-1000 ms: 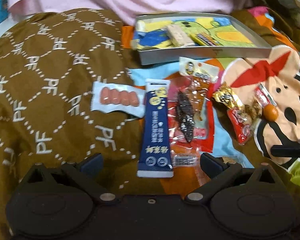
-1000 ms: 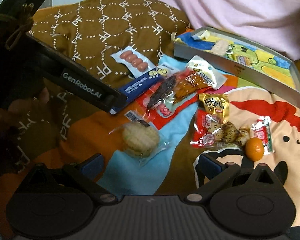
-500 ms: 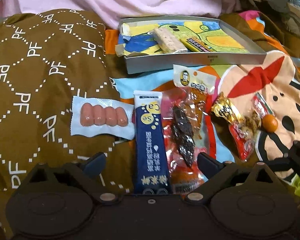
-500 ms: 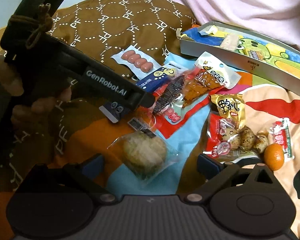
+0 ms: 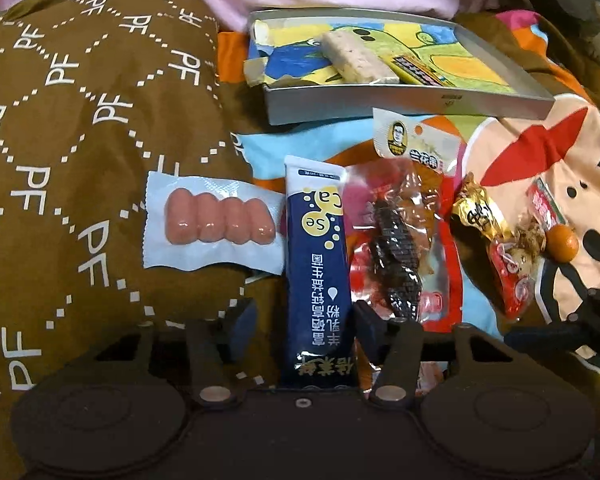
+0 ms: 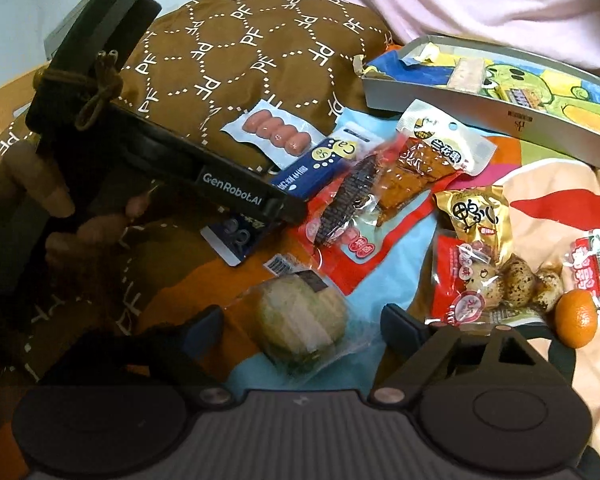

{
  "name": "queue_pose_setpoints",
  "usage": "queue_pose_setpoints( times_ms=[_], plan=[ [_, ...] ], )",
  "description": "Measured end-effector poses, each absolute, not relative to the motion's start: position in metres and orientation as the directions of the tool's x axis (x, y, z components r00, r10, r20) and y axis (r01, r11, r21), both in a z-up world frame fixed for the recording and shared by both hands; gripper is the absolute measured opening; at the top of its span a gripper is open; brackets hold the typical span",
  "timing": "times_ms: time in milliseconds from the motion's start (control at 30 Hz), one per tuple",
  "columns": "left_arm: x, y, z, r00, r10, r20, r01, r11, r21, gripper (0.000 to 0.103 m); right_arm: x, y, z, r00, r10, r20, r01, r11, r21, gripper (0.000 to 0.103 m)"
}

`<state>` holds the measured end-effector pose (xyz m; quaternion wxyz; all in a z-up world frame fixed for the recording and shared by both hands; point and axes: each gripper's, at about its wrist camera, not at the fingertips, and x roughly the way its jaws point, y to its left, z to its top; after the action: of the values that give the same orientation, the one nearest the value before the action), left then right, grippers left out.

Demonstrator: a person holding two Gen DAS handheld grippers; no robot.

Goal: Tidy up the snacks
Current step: 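Grasp the round wrapped bun with the right tool while the left tool grasps the blue Ca milk stick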

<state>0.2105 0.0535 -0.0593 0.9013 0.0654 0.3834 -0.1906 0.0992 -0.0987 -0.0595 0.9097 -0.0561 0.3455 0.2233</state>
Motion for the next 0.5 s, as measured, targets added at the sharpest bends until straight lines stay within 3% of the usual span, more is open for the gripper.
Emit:
queue_pose_setpoints(
  times_ms=[300,367,500],
  plan=[
    [0.217,0.048,-0.060,0.624,-0.316,-0.715,0.428,0.903,-0.025,0.060,0.119,-0.092,-0.068,0.639,0.364,-0.677,-0.468,0.883,0.034,0.089],
    [0.218,0.047,-0.061,0.622,-0.317,-0.716,0.431,0.902,-0.025,0.059,0.119,-0.091,-0.069,0.643,0.361,-0.676,-0.469,0.883,0.024,0.084],
    [0.220,0.048,-0.060,0.619,-0.295,-0.728,0.410,0.912,-0.021,0.037,0.116,-0.089,-0.068,0.648,0.366,-0.668,-0.479,0.877,0.016,0.065]
  ],
)
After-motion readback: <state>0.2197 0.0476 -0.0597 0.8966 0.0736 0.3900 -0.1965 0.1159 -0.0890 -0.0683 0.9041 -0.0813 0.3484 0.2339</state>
